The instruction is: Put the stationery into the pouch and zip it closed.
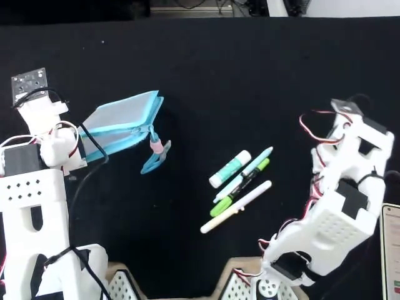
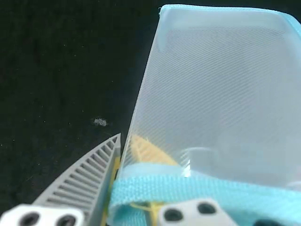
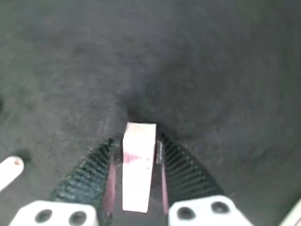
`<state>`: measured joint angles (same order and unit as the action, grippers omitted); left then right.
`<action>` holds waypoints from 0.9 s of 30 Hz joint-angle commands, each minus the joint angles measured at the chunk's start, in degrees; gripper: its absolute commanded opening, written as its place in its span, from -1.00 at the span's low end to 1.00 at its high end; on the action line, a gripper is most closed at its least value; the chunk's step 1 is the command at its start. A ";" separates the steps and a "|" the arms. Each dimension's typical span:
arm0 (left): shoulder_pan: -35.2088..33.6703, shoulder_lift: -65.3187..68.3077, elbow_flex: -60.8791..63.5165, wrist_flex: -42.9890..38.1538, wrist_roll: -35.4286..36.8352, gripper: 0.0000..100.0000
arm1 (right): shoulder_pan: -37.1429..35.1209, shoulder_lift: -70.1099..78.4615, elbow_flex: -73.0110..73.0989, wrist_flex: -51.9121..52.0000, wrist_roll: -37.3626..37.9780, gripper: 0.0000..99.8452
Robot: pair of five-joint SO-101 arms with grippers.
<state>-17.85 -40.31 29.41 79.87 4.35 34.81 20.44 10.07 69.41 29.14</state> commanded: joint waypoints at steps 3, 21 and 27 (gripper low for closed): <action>-1.36 -0.35 0.04 -0.26 0.88 -0.94 | 0.18 -6.29 -0.92 -5.63 24.88 -0.98; -1.19 -0.35 0.84 -0.35 0.88 -0.94 | -0.09 -1.45 -1.80 -5.45 19.78 -0.61; -1.27 -0.35 0.84 -0.35 0.88 -0.94 | 0.09 -1.10 -1.54 -6.51 17.05 -0.68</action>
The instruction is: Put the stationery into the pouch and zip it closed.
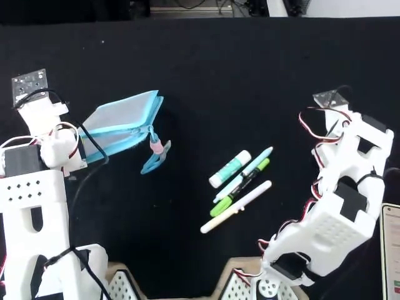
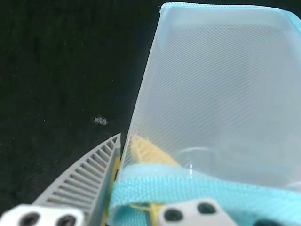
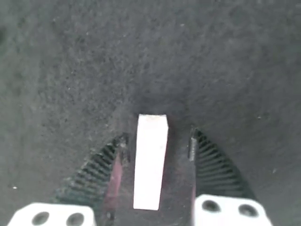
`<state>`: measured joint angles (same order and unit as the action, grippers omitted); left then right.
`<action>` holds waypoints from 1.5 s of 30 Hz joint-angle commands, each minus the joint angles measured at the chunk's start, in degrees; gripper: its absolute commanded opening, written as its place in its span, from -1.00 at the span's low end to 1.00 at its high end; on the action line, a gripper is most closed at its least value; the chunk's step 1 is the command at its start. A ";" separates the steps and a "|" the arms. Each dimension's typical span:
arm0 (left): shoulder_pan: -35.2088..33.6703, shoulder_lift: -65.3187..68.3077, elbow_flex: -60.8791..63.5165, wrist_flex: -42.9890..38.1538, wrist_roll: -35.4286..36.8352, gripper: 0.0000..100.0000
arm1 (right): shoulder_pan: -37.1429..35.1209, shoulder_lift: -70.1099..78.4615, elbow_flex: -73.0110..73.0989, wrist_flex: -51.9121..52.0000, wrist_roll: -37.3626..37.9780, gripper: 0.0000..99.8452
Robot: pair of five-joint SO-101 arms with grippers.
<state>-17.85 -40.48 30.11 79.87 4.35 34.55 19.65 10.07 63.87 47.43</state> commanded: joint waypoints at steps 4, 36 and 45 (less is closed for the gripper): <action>-1.27 -0.18 0.13 -0.35 0.88 -0.94 | -0.35 1.89 -1.36 -1.58 -1.23 -0.70; -0.92 -0.18 0.13 -0.35 0.88 -0.94 | -18.55 -55.16 15.08 5.36 -18.02 -0.98; -0.92 -0.18 0.13 -0.35 0.88 -0.94 | -37.98 -78.73 18.68 1.85 -29.45 -0.98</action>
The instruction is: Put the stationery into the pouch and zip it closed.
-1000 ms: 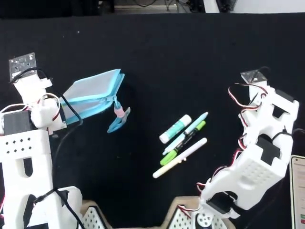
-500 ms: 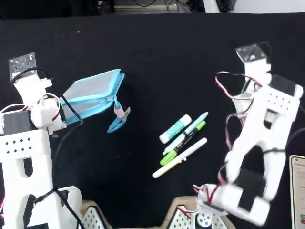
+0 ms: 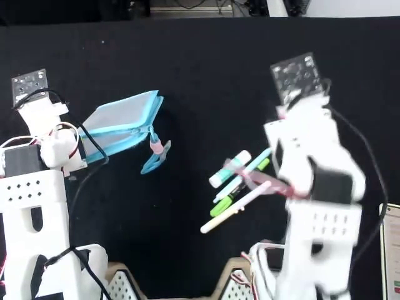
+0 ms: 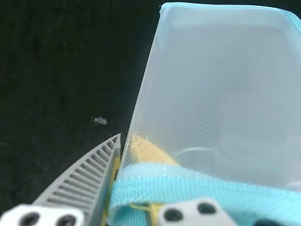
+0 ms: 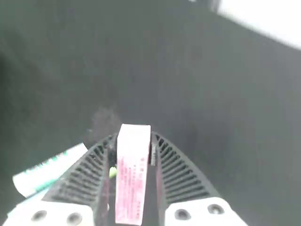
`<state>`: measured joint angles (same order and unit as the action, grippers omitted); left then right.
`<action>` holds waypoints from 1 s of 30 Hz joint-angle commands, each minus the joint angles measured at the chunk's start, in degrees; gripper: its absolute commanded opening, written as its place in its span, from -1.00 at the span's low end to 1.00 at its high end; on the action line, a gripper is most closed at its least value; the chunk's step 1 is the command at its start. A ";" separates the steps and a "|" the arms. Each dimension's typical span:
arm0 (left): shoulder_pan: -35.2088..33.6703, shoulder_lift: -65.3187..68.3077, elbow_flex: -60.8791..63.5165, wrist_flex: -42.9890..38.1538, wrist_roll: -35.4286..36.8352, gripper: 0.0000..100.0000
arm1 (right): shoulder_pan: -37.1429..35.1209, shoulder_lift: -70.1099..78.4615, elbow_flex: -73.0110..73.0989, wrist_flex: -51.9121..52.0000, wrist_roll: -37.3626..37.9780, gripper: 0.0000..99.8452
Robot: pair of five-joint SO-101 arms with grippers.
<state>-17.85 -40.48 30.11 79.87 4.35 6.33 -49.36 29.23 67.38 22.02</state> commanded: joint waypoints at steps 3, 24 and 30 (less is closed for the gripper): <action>-0.92 -0.18 0.13 -0.35 0.88 -0.94 | -19.16 -13.76 -0.48 -1.67 -5.27 -0.98; -0.84 -0.18 0.13 -0.35 0.88 -0.94 | -48.62 -18.51 3.91 -17.49 -22.95 -0.98; 5.85 -0.18 -0.31 -0.35 0.53 -0.94 | -51.60 -18.95 17.71 -37.89 -22.95 -0.98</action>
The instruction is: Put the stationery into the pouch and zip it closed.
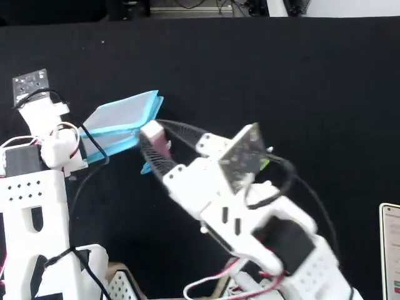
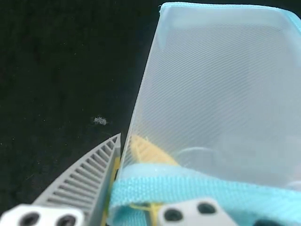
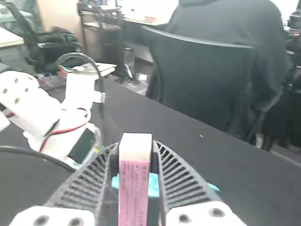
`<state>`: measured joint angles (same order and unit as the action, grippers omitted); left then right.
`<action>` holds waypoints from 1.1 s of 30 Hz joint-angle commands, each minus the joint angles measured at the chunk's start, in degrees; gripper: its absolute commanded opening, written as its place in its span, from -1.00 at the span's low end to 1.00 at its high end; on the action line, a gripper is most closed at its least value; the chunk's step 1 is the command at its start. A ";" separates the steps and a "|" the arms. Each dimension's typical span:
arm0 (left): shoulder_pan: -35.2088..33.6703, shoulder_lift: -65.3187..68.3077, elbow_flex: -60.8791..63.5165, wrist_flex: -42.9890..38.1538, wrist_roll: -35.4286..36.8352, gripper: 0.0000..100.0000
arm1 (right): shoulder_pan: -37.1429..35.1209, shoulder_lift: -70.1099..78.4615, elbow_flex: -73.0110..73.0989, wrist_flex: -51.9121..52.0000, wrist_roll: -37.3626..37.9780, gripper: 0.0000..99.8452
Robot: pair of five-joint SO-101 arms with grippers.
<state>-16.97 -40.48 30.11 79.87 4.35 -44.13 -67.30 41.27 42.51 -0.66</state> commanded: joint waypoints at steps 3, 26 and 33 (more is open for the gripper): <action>9.71 -0.18 -0.40 -0.35 0.44 -0.94 | -1.14 -2.07 8.75 -16.88 -0.26 -0.98; 12.44 -0.26 -14.73 8.79 -3.16 -0.94 | -1.05 -7.96 29.76 -44.31 -0.18 -0.98; 12.44 -0.26 -20.00 11.78 -3.25 -0.94 | -0.97 -7.96 31.87 -44.31 -0.18 -0.98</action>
<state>-4.92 -39.78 15.78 90.77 1.54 -45.10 -74.24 72.40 -0.31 -0.66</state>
